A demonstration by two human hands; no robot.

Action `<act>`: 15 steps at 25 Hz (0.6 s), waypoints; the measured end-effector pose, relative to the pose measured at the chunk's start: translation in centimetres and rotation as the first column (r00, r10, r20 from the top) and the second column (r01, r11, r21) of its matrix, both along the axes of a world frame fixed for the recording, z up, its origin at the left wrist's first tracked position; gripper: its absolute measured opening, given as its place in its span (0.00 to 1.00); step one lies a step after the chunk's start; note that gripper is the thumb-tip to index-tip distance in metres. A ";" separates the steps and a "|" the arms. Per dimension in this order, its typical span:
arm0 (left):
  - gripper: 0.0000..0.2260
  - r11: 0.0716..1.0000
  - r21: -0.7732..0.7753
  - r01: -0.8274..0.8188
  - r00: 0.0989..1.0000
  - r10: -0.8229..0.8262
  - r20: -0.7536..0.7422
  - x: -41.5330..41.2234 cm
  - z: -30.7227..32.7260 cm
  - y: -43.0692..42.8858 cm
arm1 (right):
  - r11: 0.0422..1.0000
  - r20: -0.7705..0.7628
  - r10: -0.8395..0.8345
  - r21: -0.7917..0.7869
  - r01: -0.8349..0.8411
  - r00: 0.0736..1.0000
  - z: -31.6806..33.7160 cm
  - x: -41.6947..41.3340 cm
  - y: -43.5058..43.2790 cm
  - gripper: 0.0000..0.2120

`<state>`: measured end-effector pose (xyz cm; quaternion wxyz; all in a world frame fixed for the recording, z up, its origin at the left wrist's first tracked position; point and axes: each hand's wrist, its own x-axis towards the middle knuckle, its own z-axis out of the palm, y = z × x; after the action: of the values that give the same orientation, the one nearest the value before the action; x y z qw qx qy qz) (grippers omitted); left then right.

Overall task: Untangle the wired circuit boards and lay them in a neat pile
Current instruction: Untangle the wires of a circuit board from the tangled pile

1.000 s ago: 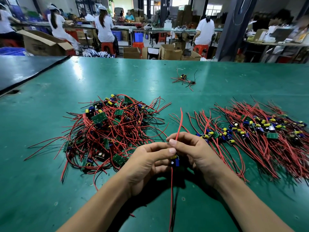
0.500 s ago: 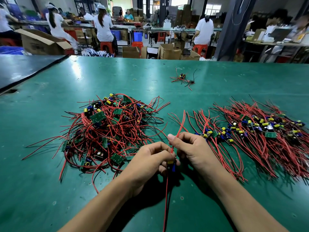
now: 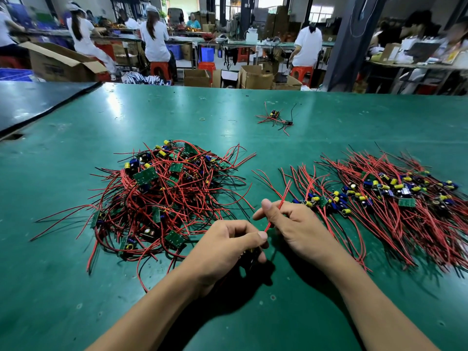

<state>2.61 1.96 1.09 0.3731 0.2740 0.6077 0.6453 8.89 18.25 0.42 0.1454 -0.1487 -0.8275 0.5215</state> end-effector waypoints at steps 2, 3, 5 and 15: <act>0.10 1.000 -0.010 0.005 1.000 -0.005 -0.011 0.0 0.1 0.0 | 0.995 -0.052 -0.076 0.067 0.079 0.996 0.1 0.0 0.4 0.22; 0.09 1.000 -0.010 0.007 1.000 -0.007 -0.006 0.0 0.2 0.0 | 0.986 -0.087 -0.128 0.094 0.136 0.988 0.2 0.0 0.5 0.22; 0.09 1.000 -0.006 0.009 1.000 -0.009 0.001 0.0 0.2 0.0 | 0.965 -0.145 -0.214 0.122 0.232 0.966 0.2 0.0 0.7 0.21; 0.07 0.999 0.014 -0.049 0.993 0.047 0.106 -0.2 -0.3 0.0 | 0.928 -0.025 -0.007 -0.372 -0.002 1.000 0.2 0.1 -0.7 0.19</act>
<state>2.41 1.97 0.80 0.3869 0.2279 0.5883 0.6726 8.96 17.53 0.66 0.1259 -0.1679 -0.7117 0.6704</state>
